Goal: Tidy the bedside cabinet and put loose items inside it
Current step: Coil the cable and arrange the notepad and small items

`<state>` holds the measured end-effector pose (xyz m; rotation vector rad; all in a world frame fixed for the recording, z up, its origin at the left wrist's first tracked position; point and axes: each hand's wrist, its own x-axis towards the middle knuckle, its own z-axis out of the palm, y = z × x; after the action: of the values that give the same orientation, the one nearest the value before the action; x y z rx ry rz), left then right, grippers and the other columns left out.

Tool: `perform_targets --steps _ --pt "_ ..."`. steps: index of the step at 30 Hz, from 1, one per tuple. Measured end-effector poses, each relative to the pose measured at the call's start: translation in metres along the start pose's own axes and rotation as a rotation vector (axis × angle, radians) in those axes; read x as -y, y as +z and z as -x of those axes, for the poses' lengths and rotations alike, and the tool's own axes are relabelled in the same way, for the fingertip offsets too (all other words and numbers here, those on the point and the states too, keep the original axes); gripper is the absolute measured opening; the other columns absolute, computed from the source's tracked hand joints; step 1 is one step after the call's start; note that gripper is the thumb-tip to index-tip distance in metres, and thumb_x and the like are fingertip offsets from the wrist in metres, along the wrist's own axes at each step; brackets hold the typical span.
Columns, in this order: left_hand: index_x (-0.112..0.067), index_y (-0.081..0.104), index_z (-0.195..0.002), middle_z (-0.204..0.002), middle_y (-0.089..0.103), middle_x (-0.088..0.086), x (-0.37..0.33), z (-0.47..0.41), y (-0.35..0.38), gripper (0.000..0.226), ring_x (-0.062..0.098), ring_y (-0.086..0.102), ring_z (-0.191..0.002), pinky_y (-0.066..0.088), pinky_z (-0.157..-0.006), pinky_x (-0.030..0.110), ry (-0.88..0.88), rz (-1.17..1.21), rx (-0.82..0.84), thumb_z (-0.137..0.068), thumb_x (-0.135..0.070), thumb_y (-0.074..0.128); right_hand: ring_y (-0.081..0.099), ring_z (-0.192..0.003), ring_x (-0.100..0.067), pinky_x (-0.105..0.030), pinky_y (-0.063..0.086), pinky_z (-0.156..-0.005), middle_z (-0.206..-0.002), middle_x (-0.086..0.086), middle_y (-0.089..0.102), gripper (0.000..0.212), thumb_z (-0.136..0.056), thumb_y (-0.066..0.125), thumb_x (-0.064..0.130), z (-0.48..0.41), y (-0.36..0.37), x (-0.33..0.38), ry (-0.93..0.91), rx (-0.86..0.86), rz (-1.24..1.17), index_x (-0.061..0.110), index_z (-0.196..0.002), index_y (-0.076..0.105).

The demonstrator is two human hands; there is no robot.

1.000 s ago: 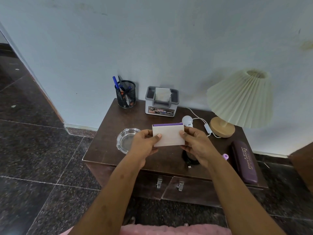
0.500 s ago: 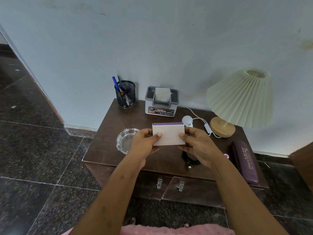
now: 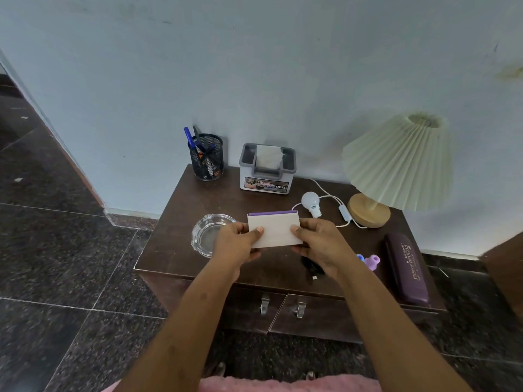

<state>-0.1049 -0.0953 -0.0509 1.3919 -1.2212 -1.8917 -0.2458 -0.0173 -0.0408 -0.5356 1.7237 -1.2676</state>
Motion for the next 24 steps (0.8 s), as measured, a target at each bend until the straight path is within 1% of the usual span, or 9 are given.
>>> perform_targets --steps 3,6,8,10,14,17,19,22,24 --pt "-0.009 0.046 -0.121 -0.111 0.061 0.012 0.006 -0.001 0.004 0.032 0.018 0.066 -0.070 0.055 -0.060 0.027 -0.032 -0.121 0.031 -0.091 -0.009 0.058 0.061 -0.105 -0.017 -0.023 0.056 -0.074 -0.121 -0.008 0.063 0.036 -0.090 0.059 0.007 -0.003 0.003 -0.009 -0.067 -0.109 0.153 0.007 -0.125 0.055" --pt "-0.021 0.032 -0.134 -0.125 0.055 0.015 0.012 -0.002 0.006 0.050 0.019 0.067 -0.070 0.054 -0.056 0.026 -0.067 -0.258 0.068 -0.092 -0.005 0.054 0.056 -0.114 -0.016 -0.031 0.051 -0.093 -0.129 -0.005 0.059 0.043 -0.088 0.060 0.004 -0.006 0.003 -0.013 -0.158 -0.172 0.382 0.012 -0.129 0.053" --pt "-0.021 0.031 -0.134 -0.126 0.053 0.015 0.017 -0.003 0.007 0.051 0.021 0.068 -0.072 0.055 -0.055 0.028 -0.046 -0.362 0.072 -0.091 -0.005 0.054 0.056 -0.110 -0.013 -0.023 0.044 -0.090 -0.126 -0.005 0.061 0.040 -0.088 0.057 0.003 -0.007 0.005 -0.017 -0.220 -0.147 0.536 0.013 -0.127 0.056" --pt "-0.018 0.034 -0.131 -0.121 0.055 0.016 0.024 -0.003 0.007 0.047 0.026 0.069 -0.072 0.059 -0.060 0.034 0.006 -0.482 0.052 -0.090 -0.005 0.054 0.056 -0.112 -0.016 -0.019 0.039 -0.087 -0.126 -0.005 0.061 0.043 -0.087 0.054 0.002 -0.008 0.009 -0.021 -0.256 -0.116 0.669 0.014 -0.128 0.056" --pt "-0.017 0.033 -0.130 -0.115 0.057 0.017 0.033 0.000 0.010 0.047 0.034 0.070 -0.080 0.059 -0.073 0.043 0.054 -0.635 0.030 -0.089 -0.008 0.053 0.049 -0.124 -0.021 -0.023 0.036 -0.098 -0.137 -0.008 0.052 0.055 -0.087 0.052 -0.001 -0.013 0.014 -0.030 -0.260 -0.056 0.758 0.018 -0.138 0.044" --pt "-0.018 0.028 -0.135 -0.119 0.055 0.021 0.039 0.000 0.014 0.053 0.040 0.064 -0.098 0.054 -0.085 0.047 0.059 -0.732 0.052 -0.089 -0.013 0.053 0.051 -0.118 -0.022 -0.021 0.038 -0.088 -0.134 -0.009 0.051 0.052 -0.087 0.052 0.000 -0.018 0.014 -0.034 -0.261 -0.050 0.804 0.023 -0.134 0.048" --pt "-0.017 0.027 -0.135 -0.118 0.056 0.022 0.042 -0.002 0.016 0.052 0.041 0.063 -0.102 0.052 -0.088 0.048 0.062 -0.760 0.050 -0.090 -0.017 0.054 0.050 -0.118 -0.022 -0.021 0.038 -0.088 -0.133 -0.010 0.051 0.049 -0.087 0.052 -0.001 -0.021 0.014 -0.037 -0.272 -0.056 0.817 0.021 -0.130 0.052" --pt "-0.013 0.029 -0.133 -0.117 0.058 0.022 0.044 -0.003 0.020 0.050 0.040 0.062 -0.101 0.052 -0.089 0.045 0.068 -0.810 0.033 -0.091 -0.023 0.054 0.044 -0.127 -0.020 -0.019 0.032 -0.098 -0.138 -0.008 0.048 0.046 -0.087 0.051 -0.003 -0.025 0.017 -0.042 -0.287 -0.055 0.837 0.016 -0.128 0.055" --pt "-0.009 0.032 -0.131 -0.120 0.057 0.021 0.046 -0.003 0.022 0.048 0.038 0.061 -0.102 0.050 -0.089 0.040 0.083 -0.877 0.017 -0.091 -0.024 0.053 0.036 -0.133 -0.020 -0.022 0.027 -0.106 -0.144 -0.008 0.040 0.045 -0.087 0.050 -0.004 -0.028 0.018 -0.045 -0.296 -0.048 0.846 0.014 -0.128 0.055"
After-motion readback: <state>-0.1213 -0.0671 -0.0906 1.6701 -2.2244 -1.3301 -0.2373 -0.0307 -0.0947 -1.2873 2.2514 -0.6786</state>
